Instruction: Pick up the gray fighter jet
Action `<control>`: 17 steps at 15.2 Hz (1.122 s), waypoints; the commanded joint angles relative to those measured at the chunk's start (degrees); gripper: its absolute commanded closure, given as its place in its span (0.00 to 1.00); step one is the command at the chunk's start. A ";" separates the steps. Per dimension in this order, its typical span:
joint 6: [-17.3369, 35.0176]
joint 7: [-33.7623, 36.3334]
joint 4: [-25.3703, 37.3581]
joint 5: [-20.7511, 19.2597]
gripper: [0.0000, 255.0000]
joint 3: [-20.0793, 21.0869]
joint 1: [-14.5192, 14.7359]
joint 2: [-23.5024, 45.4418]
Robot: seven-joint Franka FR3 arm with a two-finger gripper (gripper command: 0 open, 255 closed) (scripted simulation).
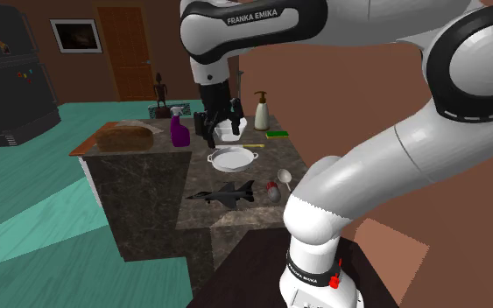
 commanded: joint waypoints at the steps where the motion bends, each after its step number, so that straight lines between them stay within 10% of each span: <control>1: 0.00 0.00 0.00 0.00 0.00 0.00 0.00 0.00; 17: 31.27 -32.12 -4.59 -4.12 0.00 -15.54 4.06 26.75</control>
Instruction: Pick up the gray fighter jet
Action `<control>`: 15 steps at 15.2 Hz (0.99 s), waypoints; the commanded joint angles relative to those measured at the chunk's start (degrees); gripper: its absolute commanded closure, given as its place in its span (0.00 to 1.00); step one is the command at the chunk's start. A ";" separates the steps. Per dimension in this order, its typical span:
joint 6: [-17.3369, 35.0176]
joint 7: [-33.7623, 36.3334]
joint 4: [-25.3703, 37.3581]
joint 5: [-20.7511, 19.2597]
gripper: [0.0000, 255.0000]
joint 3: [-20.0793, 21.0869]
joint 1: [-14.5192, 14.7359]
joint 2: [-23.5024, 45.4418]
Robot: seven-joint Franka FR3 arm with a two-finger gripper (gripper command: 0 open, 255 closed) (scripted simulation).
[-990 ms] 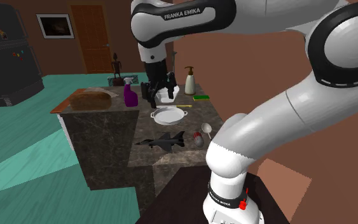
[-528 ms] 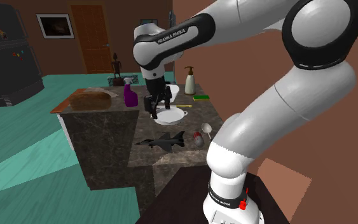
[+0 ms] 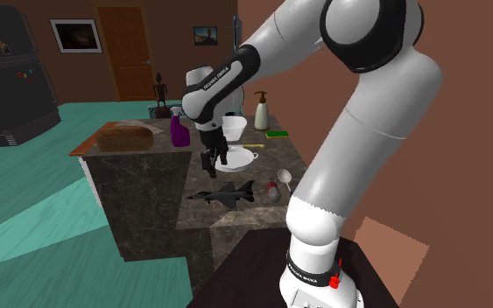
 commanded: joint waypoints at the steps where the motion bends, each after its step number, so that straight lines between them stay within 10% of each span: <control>1: 3.96 -4.65 0.92 0.76 0.00 -1.59 0.75 4.92; 8: 14.74 -21.45 6.59 7.92 0.00 -3.60 2.35 22.75; 15: 19.90 -23.87 6.53 10.59 0.00 -2.84 1.85 28.21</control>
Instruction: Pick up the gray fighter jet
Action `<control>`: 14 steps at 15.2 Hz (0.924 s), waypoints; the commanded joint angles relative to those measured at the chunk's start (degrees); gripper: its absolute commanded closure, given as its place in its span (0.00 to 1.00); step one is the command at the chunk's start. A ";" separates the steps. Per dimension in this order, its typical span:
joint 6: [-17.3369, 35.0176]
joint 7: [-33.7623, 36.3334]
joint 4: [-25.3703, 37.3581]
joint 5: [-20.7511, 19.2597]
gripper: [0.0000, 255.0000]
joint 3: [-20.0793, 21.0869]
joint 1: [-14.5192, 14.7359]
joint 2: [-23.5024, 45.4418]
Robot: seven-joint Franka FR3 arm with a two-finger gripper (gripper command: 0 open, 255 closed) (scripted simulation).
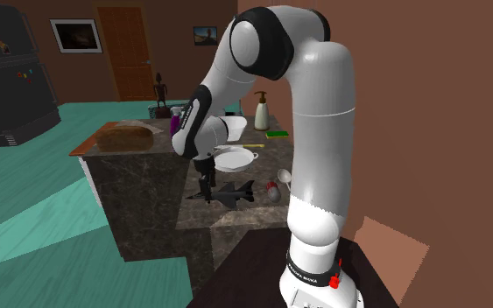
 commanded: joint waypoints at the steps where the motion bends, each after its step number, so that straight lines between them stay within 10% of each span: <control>1: 1.59 -0.58 0.04 0.87 0.00 0.25 -0.15 1.69; 3: 2.03 -0.73 0.01 1.09 0.00 0.34 -0.21 2.13; 4: 1.95 -0.86 0.22 1.14 1.00 0.32 -0.28 2.26; 14: 1.28 -0.47 0.04 0.70 1.00 0.20 -0.12 1.37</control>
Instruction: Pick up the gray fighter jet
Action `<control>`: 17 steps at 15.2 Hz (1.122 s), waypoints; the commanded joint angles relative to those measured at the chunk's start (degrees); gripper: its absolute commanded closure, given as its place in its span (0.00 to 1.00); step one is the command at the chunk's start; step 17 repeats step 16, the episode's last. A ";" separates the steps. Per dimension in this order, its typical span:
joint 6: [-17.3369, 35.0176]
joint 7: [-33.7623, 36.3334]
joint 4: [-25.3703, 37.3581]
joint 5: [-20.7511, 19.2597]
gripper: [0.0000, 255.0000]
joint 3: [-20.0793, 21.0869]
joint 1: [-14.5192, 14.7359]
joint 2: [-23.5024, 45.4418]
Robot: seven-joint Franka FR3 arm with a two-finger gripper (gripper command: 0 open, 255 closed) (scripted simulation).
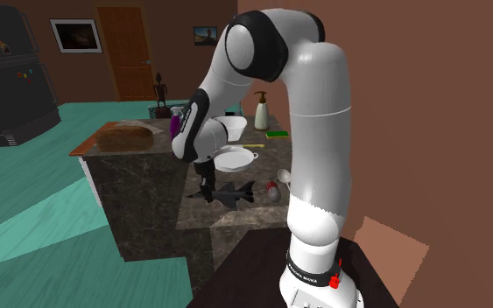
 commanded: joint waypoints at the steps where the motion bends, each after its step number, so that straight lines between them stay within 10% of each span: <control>1: -1.14 0.38 -0.01 -0.61 1.00 -0.23 0.11 -1.18; 17: -11.50 2.99 1.86 -4.63 1.00 -0.89 0.58 -10.16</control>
